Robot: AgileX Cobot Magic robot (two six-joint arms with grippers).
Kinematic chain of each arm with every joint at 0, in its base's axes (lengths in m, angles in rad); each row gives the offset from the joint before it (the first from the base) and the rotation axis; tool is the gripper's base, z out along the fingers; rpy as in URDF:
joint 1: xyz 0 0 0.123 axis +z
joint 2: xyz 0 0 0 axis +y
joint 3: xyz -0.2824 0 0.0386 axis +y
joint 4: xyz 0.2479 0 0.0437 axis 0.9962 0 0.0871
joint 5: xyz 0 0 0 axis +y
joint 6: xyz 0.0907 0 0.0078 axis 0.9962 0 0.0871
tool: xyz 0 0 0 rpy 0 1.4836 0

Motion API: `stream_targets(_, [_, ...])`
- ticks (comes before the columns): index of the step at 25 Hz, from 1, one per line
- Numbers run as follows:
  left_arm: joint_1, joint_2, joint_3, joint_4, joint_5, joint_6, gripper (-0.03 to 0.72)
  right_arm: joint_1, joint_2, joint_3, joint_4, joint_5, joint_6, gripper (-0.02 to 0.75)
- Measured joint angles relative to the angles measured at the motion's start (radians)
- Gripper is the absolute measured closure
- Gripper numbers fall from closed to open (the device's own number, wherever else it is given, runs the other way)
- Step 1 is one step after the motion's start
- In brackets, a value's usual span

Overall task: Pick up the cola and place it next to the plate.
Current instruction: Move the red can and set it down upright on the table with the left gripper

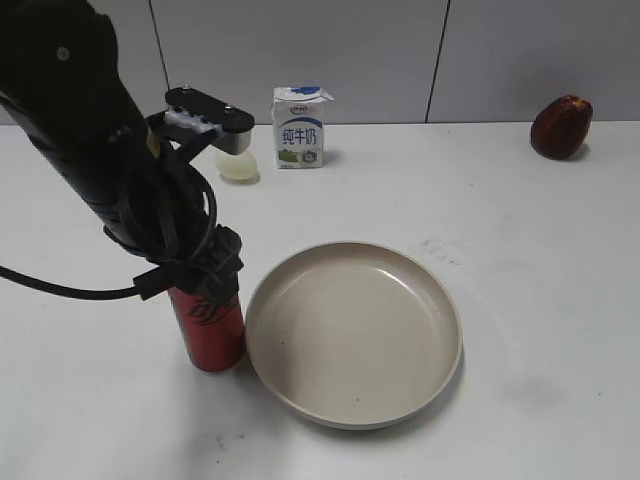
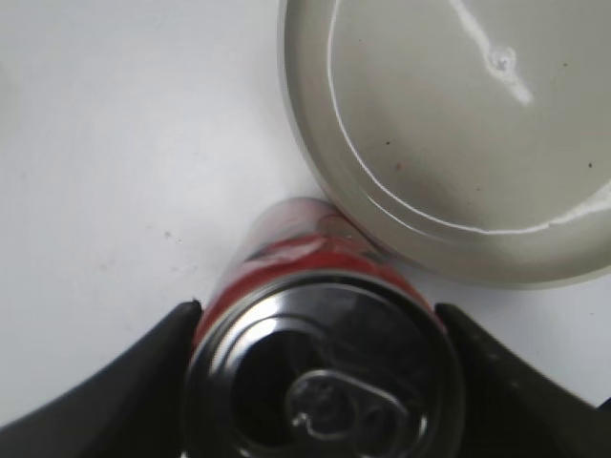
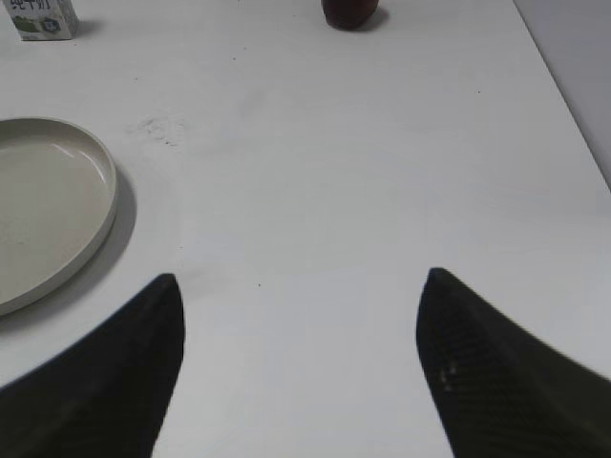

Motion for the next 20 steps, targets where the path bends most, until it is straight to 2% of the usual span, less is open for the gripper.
stream_targets(10, [0.005,-0.001,0.0,-0.004,0.033,0.0,0.155,0.0,0.0,0.0,0.0,0.0,0.0,0.167])
stream_targets(14, [0.012,-0.006,0.0,0.005,0.063,0.0,0.051,0.0,0.0,0.0,0.0,0.0,0.0,0.167])
stream_targets(20, [0.037,-0.062,-0.043,0.004,0.119,0.0,0.04,0.0,0.0,0.0,0.0,0.0,0.0,0.167])
